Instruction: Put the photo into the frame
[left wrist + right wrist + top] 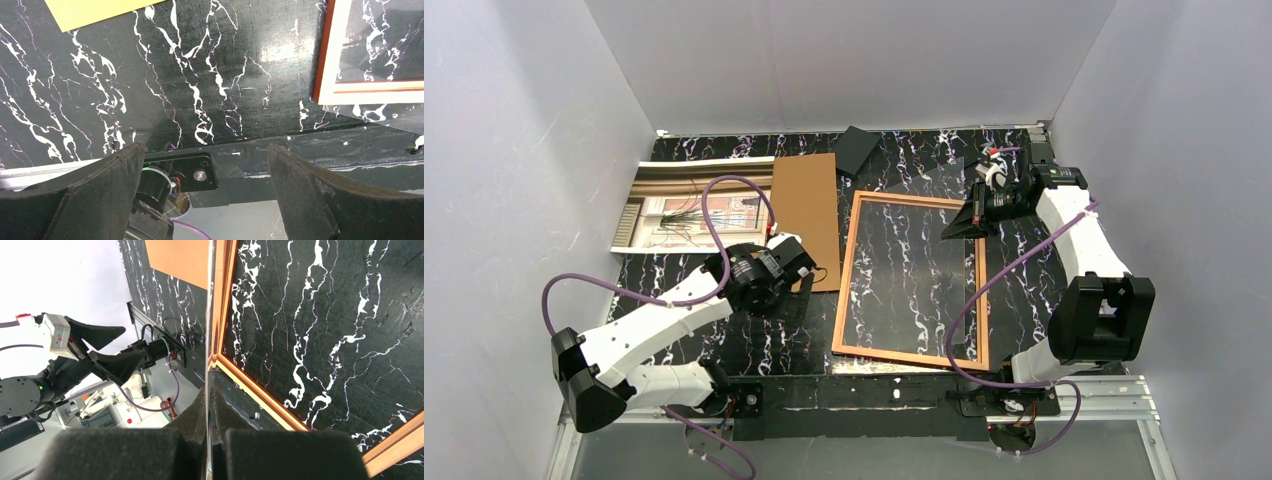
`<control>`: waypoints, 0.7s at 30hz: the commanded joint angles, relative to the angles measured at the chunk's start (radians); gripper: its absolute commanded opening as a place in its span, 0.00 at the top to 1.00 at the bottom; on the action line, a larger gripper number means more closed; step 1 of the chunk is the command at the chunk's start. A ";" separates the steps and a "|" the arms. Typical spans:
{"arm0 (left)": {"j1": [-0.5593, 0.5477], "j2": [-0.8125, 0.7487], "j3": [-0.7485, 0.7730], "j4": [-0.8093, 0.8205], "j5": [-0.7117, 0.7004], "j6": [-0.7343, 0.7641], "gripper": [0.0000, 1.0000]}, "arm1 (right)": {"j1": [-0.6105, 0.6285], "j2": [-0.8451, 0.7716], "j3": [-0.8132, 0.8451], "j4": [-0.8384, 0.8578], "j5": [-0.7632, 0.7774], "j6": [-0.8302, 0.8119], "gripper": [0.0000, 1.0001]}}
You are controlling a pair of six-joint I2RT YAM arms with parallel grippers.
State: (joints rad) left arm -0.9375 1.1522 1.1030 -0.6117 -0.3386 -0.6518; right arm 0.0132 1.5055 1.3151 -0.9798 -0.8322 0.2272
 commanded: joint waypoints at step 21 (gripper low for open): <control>0.003 0.036 -0.054 -0.062 0.043 -0.022 0.11 | -0.032 0.086 0.155 -0.030 0.051 -0.041 0.99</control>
State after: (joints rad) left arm -0.9375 1.1748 1.0721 -0.5800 -0.2977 -0.6662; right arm -0.0185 1.5913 1.4178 -0.9977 -0.7452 0.2199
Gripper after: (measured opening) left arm 0.893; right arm 0.029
